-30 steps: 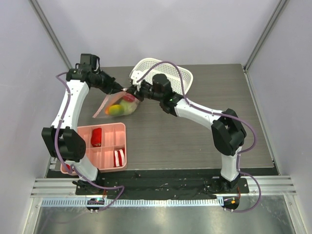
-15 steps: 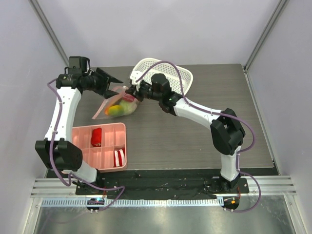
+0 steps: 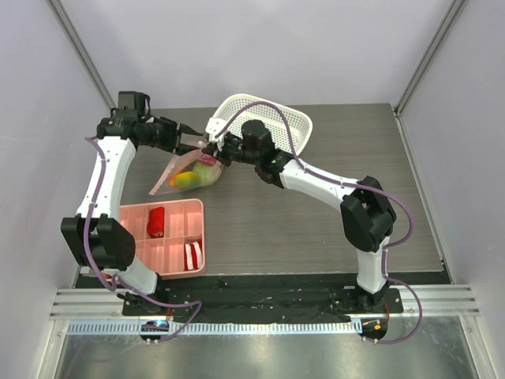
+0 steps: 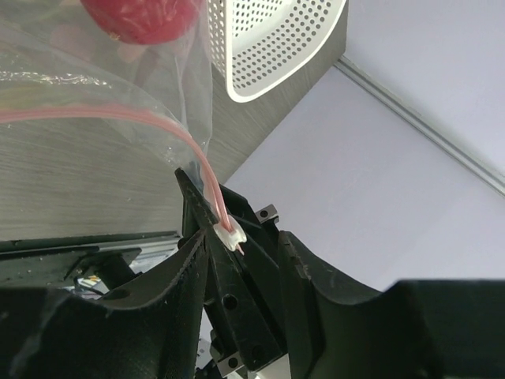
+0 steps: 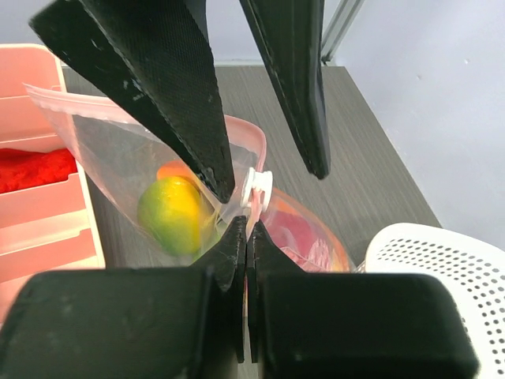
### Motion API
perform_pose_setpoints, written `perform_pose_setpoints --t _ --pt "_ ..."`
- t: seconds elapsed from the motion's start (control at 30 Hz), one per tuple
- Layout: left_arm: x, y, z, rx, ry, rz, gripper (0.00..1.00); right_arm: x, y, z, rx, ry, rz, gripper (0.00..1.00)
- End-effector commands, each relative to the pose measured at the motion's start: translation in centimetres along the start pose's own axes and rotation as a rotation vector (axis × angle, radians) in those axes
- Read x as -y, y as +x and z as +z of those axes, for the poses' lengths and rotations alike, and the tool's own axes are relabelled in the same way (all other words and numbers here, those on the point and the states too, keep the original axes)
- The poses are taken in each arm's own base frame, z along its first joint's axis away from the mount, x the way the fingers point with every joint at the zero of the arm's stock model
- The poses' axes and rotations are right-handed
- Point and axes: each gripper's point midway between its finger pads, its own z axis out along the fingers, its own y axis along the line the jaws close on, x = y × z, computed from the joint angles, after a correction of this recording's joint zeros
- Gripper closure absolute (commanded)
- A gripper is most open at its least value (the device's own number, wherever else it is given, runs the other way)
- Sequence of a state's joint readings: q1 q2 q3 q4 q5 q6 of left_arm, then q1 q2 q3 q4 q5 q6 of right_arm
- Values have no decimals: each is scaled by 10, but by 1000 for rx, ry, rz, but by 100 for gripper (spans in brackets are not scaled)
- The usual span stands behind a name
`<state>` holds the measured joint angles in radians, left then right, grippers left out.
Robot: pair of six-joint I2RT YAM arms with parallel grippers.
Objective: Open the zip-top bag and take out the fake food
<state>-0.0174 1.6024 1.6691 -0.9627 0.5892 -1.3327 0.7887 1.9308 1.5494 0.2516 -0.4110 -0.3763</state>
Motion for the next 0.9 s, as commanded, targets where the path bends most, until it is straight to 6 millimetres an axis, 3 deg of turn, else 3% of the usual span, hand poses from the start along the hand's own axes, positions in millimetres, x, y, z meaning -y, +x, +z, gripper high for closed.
perform_pose_setpoints --t 0.0,0.23,0.37,0.6,0.63,0.87 --pt "7 6 -4 -30 2 -18 60 9 -31 0 44 29 -76 99" --pt "0 2 -1 -23 -46 -21 63 6 -31 2 32 25 -100 99" --pt "-1 2 -1 -24 -44 -16 80 6 -32 2 29 31 -106 99" --pt "0 3 -2 -20 -37 1 94 8 -30 2 21 49 -99 99" --pt "-1 2 -3 -14 -41 1 99 10 -32 2 25 59 -94 99" --pt "-11 -6 -4 44 -87 38 100 14 -55 -8 153 126 -32 99"
